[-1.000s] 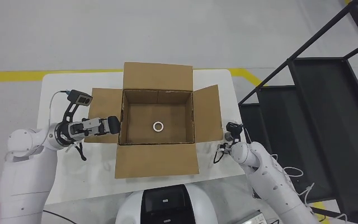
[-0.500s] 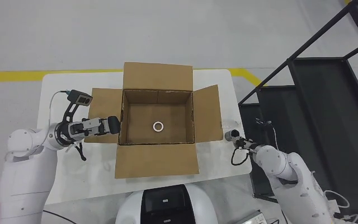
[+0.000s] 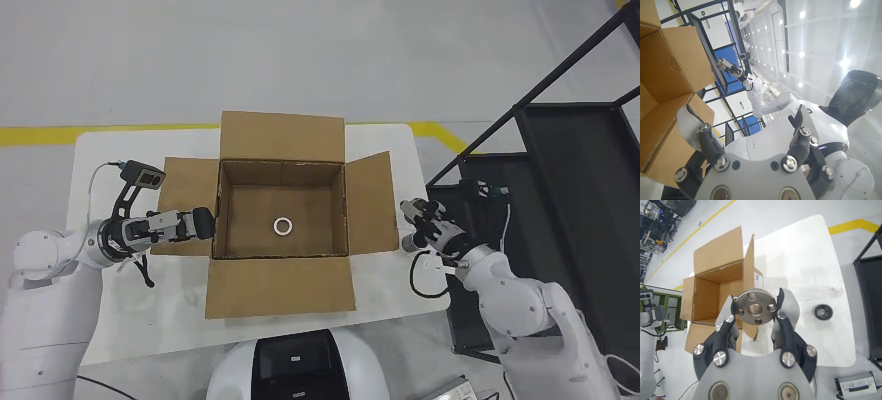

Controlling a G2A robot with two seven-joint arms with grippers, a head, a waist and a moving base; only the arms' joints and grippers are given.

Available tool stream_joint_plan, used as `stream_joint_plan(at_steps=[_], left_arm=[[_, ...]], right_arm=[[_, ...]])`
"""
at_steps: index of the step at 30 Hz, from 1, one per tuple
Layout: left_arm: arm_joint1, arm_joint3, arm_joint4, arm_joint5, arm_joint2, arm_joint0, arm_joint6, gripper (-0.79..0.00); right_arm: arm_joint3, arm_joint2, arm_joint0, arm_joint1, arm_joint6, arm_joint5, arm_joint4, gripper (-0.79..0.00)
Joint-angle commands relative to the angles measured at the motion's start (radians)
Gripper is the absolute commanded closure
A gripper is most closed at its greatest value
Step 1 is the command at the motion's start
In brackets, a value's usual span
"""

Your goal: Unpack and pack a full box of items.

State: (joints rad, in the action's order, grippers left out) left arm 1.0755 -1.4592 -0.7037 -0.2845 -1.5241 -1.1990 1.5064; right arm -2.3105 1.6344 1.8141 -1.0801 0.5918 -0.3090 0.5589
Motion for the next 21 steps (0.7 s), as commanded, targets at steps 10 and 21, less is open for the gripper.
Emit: stream_joint_plan(at_steps=[10, 21], left_arm=[[0.0, 0.0, 0.0, 0.0, 0.0, 0.0, 0.0, -0.785], [0.0, 0.0, 0.0, 0.0, 0.0, 0.0, 0.0, -0.785]], right_arm=[[0.05, -0.389, -0.265, -0.009, 0.187, -0.061, 0.345, 0.0], [0.344, -0.765, -0.615, -0.089, 0.367, -0.207, 0.485, 0.0]])
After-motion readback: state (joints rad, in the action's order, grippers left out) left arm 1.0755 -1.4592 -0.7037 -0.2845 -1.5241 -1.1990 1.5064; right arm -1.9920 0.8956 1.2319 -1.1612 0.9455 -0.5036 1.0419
